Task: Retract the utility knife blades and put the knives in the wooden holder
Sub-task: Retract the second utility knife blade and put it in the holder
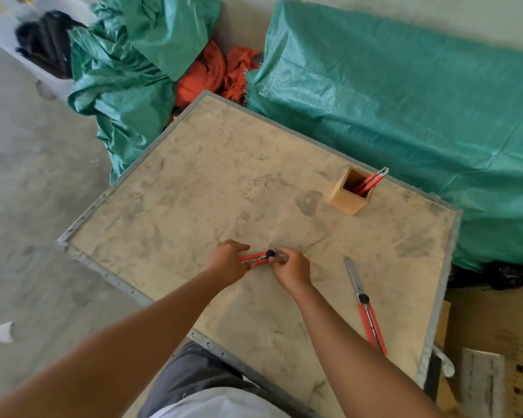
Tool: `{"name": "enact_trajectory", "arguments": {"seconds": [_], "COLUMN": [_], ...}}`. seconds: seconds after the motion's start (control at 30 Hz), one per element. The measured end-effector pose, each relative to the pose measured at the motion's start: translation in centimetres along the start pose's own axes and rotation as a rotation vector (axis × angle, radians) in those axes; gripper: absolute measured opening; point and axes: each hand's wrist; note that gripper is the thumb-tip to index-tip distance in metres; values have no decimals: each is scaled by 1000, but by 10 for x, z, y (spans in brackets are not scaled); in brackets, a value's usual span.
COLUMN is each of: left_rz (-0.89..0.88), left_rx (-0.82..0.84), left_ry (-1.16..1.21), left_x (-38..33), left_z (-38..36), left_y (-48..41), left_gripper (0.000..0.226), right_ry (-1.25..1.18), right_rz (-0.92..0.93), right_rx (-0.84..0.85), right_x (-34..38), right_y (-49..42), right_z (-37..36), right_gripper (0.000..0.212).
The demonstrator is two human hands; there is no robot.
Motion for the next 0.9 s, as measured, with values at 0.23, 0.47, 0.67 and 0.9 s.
{"name": "enact_trajectory", "arguments": {"seconds": [0.23, 0.47, 0.67, 0.9], "left_rz": [-123, -186, -143, -163], "left_rx": [38, -22, -92, 112], "left_ry": [-164, 27, 285, 614], "left_x": [16, 7, -31, -80], "left_z": [-7, -8, 2, 16], "left_y": [6, 11, 31, 75], "left_gripper": [37, 34, 44, 55], "right_ry": [15, -168, -397, -469], "right_rz": [-20, -57, -17, 91], "right_rx": [-87, -233, -204, -208], "right_x": [-2, 11, 31, 33], "right_y": [3, 6, 12, 27], "right_z": [-18, -15, 42, 127], "right_gripper": [32, 17, 20, 18]}}
Point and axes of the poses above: each hand's wrist, its own y-axis away from the middle knuckle, its own z-axis out of the back of the hand, x = y × z, and after that the axes turned 5 degrees about -x, right-handed
